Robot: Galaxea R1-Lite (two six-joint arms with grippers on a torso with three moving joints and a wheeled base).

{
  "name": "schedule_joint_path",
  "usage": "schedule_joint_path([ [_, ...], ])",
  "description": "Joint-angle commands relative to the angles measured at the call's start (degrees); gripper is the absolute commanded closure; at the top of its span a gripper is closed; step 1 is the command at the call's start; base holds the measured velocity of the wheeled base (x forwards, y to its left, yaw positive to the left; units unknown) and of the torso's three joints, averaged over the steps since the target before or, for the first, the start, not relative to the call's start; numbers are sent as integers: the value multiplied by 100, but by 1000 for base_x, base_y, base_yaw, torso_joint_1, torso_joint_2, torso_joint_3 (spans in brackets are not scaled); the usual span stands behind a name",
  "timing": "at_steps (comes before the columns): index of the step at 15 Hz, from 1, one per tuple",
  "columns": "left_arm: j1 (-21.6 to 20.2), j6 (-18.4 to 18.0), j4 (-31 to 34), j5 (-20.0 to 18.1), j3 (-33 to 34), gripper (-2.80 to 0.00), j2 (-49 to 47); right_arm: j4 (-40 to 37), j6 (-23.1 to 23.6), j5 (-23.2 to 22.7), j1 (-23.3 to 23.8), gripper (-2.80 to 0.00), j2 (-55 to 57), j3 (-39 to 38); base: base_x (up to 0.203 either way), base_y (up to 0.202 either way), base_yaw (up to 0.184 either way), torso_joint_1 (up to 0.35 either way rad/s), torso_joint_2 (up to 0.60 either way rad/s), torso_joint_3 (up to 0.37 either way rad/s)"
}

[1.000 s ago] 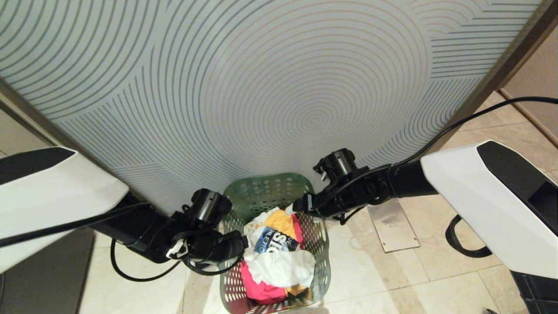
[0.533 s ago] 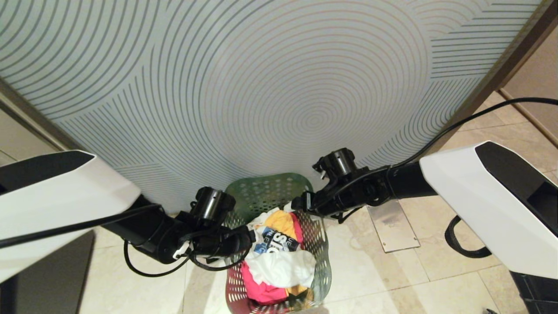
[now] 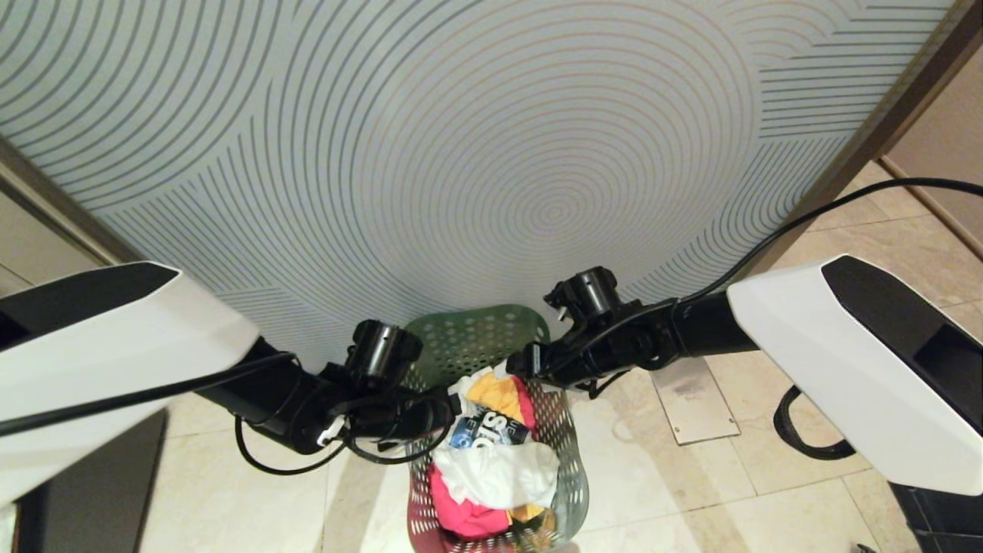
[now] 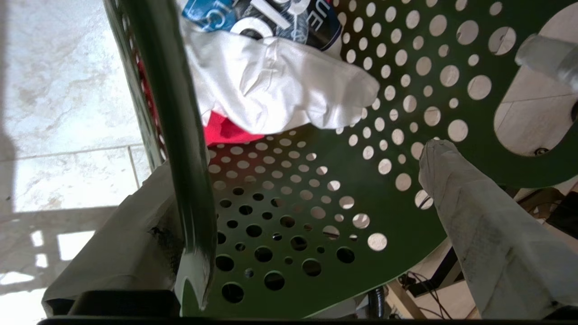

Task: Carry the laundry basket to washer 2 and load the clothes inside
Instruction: Pick up the clothes basket and put it beside the washing machine

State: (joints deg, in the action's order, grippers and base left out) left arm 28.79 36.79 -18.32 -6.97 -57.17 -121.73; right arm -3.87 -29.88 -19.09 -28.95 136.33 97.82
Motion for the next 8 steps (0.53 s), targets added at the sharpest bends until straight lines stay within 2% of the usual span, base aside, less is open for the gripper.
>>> schedule_joint_path([
  [1,39,21,-13,-6,-111,-280,-123,0,-27,-16,-32,-280,26,-8,0,0,0,0,0,0],
  [8,140,8,-13,-6,-242,-280,-366,0,-100,36,-32,-280,199,41,0,0,0,0,0,0],
])
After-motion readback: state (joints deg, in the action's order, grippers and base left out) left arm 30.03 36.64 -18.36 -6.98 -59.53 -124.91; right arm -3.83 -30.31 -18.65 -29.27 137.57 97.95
